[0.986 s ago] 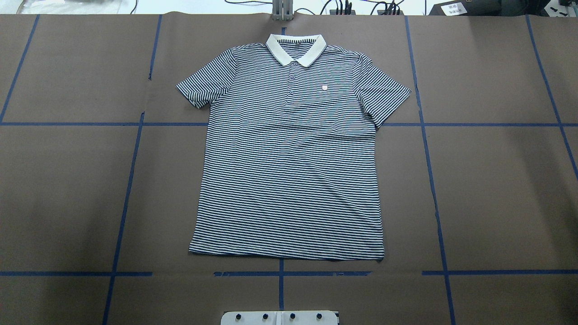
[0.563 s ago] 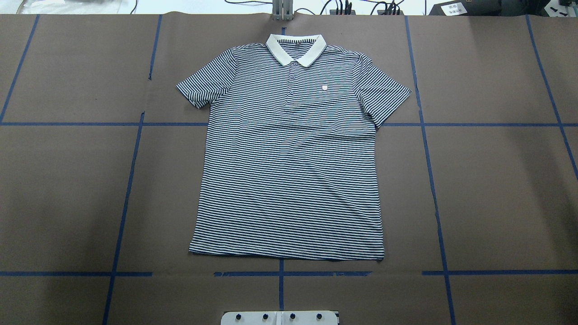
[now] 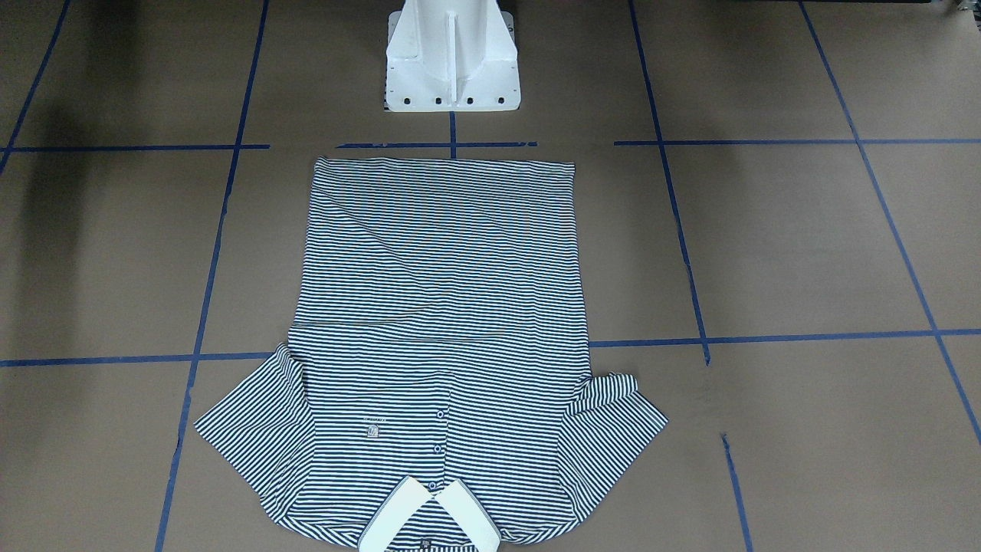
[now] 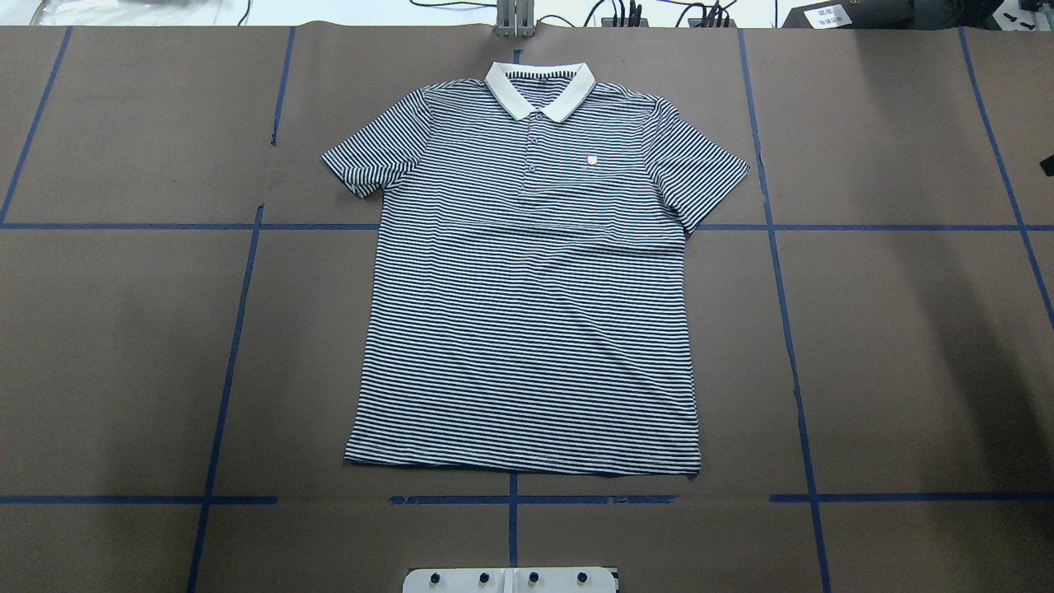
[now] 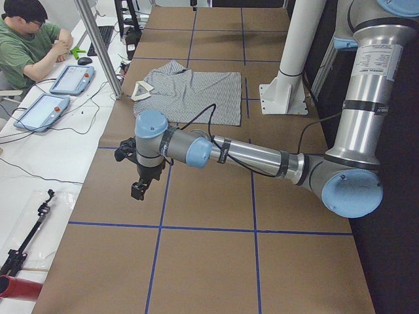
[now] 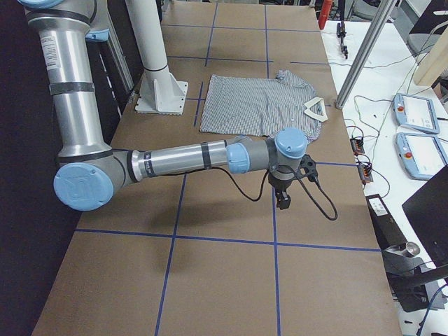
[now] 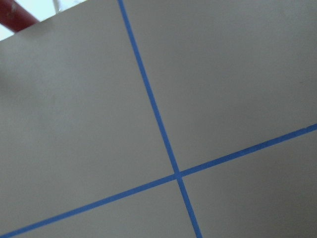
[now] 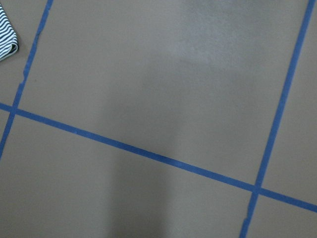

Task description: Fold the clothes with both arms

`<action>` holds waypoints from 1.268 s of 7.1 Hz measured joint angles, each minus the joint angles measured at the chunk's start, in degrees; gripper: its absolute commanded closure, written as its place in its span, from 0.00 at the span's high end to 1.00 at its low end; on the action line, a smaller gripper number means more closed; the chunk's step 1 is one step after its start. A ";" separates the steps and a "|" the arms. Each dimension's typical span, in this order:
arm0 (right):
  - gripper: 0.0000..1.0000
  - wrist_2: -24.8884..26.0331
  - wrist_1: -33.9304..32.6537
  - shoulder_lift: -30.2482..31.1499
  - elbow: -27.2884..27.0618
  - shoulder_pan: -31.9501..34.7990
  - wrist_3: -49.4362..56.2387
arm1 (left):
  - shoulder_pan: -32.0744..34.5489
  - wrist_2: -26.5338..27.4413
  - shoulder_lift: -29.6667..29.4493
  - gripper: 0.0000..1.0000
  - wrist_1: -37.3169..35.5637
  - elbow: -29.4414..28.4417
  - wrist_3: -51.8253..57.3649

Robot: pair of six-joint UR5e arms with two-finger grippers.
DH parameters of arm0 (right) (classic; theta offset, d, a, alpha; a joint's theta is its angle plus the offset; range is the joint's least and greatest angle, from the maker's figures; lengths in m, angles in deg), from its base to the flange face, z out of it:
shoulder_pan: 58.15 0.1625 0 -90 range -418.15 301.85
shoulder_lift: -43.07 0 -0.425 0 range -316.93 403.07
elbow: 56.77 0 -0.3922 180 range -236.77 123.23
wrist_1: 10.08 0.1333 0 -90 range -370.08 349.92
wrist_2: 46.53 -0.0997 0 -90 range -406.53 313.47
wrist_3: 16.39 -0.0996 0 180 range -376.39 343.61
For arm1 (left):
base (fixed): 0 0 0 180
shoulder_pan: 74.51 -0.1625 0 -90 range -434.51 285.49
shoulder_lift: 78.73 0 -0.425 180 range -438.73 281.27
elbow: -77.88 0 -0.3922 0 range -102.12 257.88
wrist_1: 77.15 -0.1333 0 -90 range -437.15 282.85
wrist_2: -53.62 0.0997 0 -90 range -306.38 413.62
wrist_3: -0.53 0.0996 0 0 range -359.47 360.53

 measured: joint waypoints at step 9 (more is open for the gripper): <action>0.98 20.87 29.99 -22.78 23.77 -27.51 -47.53 | -5.90 -0.43 -2.98 1.00 9.62 -2.80 -13.40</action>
